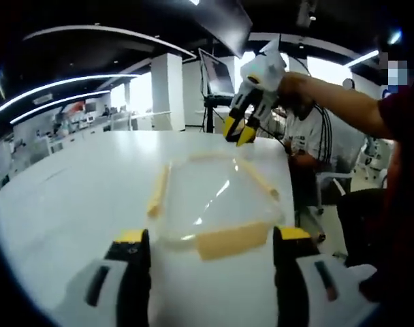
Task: Snap each plastic latch of the storage box into its locked position after aligning the lid with the box until every specified latch is closed and the lid sits flush.
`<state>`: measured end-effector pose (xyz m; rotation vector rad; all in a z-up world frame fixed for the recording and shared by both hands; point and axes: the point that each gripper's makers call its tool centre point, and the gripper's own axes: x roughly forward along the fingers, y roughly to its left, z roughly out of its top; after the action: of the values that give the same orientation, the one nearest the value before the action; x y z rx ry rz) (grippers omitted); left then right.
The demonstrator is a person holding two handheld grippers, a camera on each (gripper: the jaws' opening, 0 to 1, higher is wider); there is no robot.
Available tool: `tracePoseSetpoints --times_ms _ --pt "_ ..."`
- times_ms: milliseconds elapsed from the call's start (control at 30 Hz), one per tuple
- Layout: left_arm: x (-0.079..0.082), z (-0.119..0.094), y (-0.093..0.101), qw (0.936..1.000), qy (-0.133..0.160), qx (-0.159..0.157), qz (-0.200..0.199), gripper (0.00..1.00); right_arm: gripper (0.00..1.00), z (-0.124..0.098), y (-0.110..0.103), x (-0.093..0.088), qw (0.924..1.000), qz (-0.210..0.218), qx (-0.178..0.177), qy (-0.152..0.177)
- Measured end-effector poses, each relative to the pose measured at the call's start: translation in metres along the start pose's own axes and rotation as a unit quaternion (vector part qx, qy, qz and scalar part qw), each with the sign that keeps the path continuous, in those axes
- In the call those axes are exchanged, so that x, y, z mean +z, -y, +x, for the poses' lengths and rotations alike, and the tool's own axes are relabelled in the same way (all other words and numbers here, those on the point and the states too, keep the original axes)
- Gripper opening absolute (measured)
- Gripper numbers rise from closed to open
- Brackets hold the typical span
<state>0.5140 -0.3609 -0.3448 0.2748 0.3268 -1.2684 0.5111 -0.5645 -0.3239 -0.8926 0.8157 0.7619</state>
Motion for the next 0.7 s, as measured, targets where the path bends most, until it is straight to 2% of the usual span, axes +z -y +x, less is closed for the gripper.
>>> tracePoseSetpoints --times_ms 33,300,433,500,567,633,700 --pt "-0.001 0.001 -0.002 0.9999 0.0 0.009 0.005 0.73 0.18 -0.001 0.001 0.001 1.0 0.001 -0.002 0.003" --pt "-0.002 0.007 -0.008 0.9999 -0.003 0.014 0.002 0.7 0.22 0.002 0.014 0.0 0.9997 -0.018 -0.013 -0.005" --pt "-0.003 0.006 -0.013 0.9998 -0.009 0.017 0.006 0.7 0.22 0.008 0.029 0.006 0.9992 -0.032 -0.022 0.001" --pt "-0.003 0.005 -0.015 0.9997 -0.009 0.018 0.009 0.69 0.22 0.017 0.034 0.006 0.9987 -0.051 -0.008 -0.006" --pt "-0.003 0.005 -0.015 0.9997 -0.01 0.018 0.01 0.69 0.22 0.023 0.027 0.005 0.9978 -0.06 0.023 -0.014" --pt "-0.004 0.005 -0.016 0.9998 -0.011 0.016 0.007 0.7 0.23 0.03 0.027 0.004 0.9948 -0.092 0.036 -0.025" --pt "-0.004 0.004 -0.018 0.9998 -0.011 0.018 0.006 0.7 0.27 0.034 0.024 0.004 0.994 -0.094 0.047 -0.029"
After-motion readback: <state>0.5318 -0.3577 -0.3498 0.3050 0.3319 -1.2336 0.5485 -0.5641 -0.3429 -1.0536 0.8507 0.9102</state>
